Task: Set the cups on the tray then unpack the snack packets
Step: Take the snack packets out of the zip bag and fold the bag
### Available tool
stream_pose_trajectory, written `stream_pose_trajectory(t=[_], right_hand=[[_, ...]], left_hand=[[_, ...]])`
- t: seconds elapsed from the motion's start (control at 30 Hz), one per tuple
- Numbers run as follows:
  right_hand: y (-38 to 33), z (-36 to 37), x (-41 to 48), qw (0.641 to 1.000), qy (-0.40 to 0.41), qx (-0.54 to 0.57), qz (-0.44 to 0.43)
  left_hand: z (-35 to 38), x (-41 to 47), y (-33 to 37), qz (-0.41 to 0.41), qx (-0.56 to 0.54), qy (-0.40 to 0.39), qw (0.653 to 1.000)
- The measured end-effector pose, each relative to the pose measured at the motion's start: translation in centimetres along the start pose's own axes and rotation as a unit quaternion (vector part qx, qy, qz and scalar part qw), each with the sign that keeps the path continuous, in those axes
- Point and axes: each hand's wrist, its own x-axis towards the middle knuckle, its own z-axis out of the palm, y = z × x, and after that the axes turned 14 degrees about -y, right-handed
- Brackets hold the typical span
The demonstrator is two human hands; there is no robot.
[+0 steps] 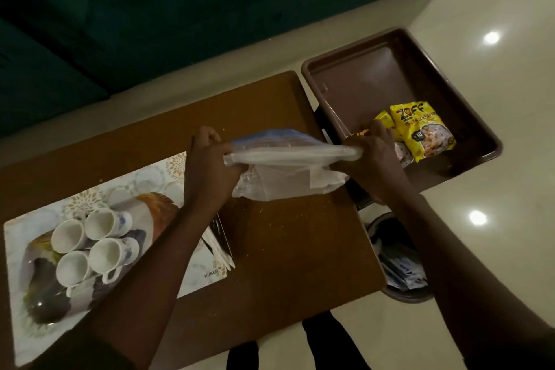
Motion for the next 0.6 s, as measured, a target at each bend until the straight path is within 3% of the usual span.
stream_pose_trajectory(t=[0.13,0.2,0.33,0.47,0.53,0.6], right_hand=[[0.4,-1.0,-0.3,0.984,-0.035,0.174,0.011],[-0.6,-0.1,-0.2,0.979,0.015,0.197,0.054],[-3.6,3.0,-0.8,0.976,0.165,0.114,0.079],[-5.4,4.7,-1.9,0.972,0.202,0.089,0.075],[-5.7,5.0,-2.4,0.972,0.180,0.143,0.046],[-5.7,4.9,-2.8,0.977,0.128,0.173,0.012]], left_hand=[[0.0,0.0,0.8,-0.044,-0.139,-0.068,0.987],[0.8,-0.4,2.4,-0.078,-0.167,-0.076,0.980],[4.2,-0.9,6.5,-0.098,-0.142,-0.099,0.980],[6.4,-1.4,9.3,-0.109,-0.210,-0.162,0.958],[6.7,-1.6,9.7,-0.141,-0.309,-0.193,0.920],[6.6,-2.1,9.8,-0.163,-0.456,-0.221,0.847]])
